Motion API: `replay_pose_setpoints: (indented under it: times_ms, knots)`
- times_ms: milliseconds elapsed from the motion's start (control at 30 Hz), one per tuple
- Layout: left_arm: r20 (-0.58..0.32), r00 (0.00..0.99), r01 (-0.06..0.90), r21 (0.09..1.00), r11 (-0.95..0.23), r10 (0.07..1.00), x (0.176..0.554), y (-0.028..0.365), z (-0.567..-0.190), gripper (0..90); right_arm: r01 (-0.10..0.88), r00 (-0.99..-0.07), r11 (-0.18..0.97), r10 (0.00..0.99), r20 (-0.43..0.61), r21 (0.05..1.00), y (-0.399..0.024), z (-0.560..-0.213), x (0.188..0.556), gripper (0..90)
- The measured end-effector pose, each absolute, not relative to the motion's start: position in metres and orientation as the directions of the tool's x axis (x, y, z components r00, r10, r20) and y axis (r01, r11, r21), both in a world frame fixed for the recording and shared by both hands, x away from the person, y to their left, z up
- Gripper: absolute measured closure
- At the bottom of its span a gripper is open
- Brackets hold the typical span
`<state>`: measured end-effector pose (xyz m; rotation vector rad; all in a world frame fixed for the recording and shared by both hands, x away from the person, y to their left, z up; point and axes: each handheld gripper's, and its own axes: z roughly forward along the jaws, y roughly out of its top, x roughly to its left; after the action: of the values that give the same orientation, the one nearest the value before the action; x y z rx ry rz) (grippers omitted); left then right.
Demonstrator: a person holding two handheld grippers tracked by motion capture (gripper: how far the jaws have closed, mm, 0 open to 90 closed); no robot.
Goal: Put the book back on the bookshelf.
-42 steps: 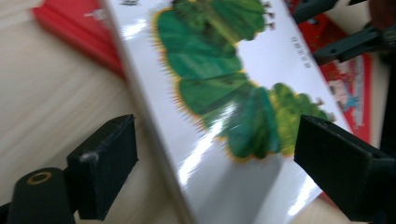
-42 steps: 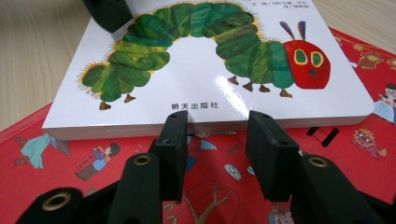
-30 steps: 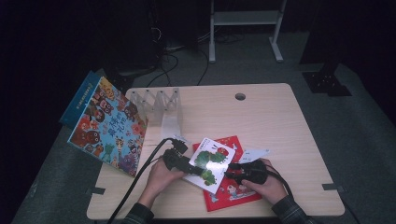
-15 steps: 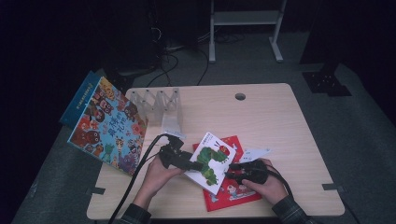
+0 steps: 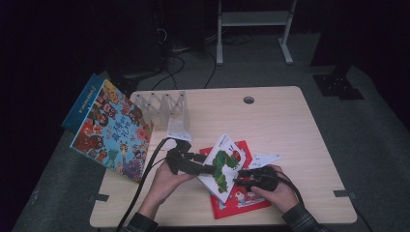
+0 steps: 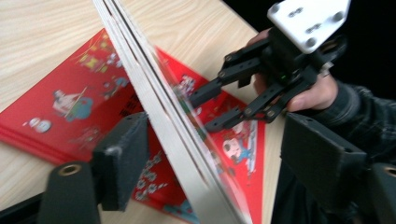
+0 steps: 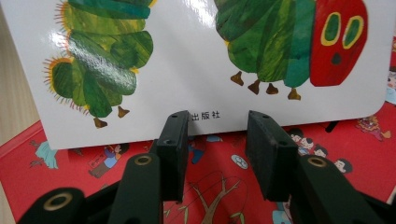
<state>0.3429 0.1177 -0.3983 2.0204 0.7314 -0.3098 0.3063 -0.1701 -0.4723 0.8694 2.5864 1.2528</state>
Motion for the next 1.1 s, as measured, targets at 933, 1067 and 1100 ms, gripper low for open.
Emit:
replay_pose_setpoints:
  times_ms: [933,1067,1100]
  knots:
    - [-0.395,0.791,0.609,0.575,-0.546,0.466,0.343,0.099,-0.392,62.4,0.423,-0.837,0.503,0.535,0.113,0.754,-0.163,-0.472,0.3,58.0]
    - [-0.345,0.808,0.584,0.581,-0.568,0.478,0.342,0.095,-0.384,64.1,0.405,-0.846,0.52,0.525,0.093,0.752,-0.156,-0.471,0.295,58.3]
    - [-0.336,0.811,0.578,0.586,-0.567,0.48,0.341,0.094,-0.383,64.3,0.393,-0.851,0.526,0.519,0.082,0.754,-0.154,-0.471,0.295,58.3]
